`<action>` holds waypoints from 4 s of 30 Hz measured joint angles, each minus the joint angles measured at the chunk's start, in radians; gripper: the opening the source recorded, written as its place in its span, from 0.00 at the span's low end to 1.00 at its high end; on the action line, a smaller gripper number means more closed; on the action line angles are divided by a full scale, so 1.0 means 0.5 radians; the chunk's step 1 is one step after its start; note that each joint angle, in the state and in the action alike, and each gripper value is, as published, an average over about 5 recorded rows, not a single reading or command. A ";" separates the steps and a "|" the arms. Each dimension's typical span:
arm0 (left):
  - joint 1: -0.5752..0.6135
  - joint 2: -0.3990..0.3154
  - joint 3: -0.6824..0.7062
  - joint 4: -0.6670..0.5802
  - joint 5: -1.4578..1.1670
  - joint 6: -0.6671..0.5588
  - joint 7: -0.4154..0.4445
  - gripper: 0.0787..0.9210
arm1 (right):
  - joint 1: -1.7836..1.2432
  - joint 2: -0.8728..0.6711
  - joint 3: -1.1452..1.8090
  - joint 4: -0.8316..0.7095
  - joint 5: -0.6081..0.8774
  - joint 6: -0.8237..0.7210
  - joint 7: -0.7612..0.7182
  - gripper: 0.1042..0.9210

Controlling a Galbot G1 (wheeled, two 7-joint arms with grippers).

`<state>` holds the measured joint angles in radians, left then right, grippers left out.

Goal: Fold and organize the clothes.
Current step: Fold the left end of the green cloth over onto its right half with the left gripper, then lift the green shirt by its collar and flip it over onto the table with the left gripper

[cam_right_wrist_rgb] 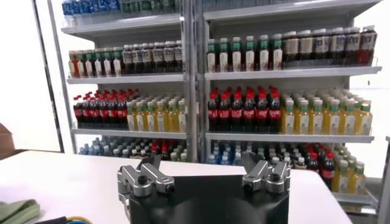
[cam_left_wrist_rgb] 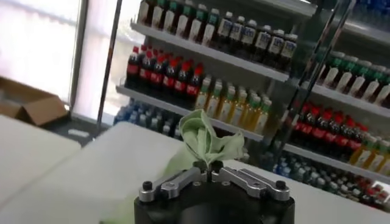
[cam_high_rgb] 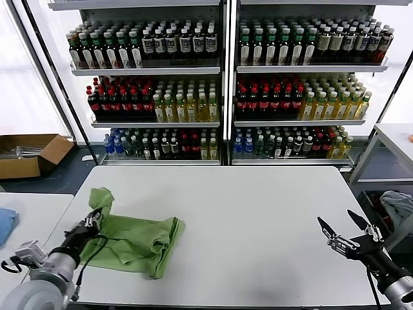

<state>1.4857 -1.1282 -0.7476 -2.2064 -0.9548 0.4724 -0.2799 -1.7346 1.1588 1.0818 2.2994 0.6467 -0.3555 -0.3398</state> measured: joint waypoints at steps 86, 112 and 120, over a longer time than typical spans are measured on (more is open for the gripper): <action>-0.157 -0.102 0.080 0.690 0.344 0.078 0.362 0.67 | -0.069 0.191 -0.153 0.019 -0.159 0.104 -0.026 0.88; -0.059 -0.190 -0.064 0.578 0.334 -0.073 0.131 0.03 | -0.074 0.212 -0.153 0.027 -0.135 0.113 -0.002 0.88; 0.036 -0.061 -0.434 0.545 0.207 -0.051 0.027 0.03 | -0.062 0.222 -0.162 0.025 -0.126 0.121 0.003 0.88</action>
<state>1.5035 -1.1587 -0.9647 -1.9337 -0.8512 0.4471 -0.2666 -1.7656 1.2696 1.0007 2.3120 0.5837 -0.2948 -0.3382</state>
